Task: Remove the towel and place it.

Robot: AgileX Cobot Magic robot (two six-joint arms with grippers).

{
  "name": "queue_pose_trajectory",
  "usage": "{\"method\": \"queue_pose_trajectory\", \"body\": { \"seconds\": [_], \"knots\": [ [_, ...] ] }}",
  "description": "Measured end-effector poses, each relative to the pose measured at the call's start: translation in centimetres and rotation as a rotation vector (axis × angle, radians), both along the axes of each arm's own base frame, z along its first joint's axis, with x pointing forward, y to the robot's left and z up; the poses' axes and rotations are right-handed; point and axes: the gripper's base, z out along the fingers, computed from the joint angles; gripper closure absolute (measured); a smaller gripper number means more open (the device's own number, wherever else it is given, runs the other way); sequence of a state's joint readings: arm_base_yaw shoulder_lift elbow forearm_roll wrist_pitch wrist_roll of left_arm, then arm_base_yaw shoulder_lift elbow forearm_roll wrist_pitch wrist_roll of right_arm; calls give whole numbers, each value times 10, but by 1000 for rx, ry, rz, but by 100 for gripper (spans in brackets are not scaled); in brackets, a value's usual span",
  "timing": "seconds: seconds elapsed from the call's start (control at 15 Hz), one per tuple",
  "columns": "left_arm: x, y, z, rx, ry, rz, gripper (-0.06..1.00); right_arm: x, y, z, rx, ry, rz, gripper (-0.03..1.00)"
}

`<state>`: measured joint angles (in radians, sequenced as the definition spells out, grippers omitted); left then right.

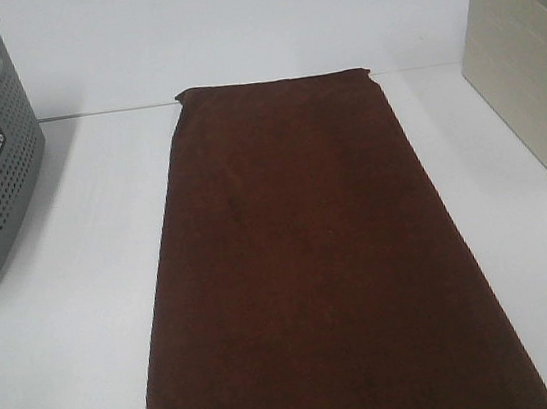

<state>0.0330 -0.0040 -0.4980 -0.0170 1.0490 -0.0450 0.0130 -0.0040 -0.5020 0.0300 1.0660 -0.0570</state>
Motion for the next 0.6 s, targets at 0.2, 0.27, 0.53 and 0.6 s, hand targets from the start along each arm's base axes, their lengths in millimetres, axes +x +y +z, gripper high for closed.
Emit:
{"method": "queue_pose_trajectory", "body": {
  "seconds": [0.2, 0.27, 0.53, 0.6],
  "knots": [
    [0, 0, 0, 4, 0, 2, -3, 0, 0, 0, 0, 0, 0, 12],
    [0, 0, 0, 4, 0, 2, -3, 0, 0, 0, -1, 0, -1, 12],
    [0, 0, 0, 4, 0, 2, -3, 0, 0, 0, -1, 0, -1, 12],
    [0, 0, 0, 4, 0, 2, -3, 0, 0, 0, -1, 0, -1, 12]
  ]
}}
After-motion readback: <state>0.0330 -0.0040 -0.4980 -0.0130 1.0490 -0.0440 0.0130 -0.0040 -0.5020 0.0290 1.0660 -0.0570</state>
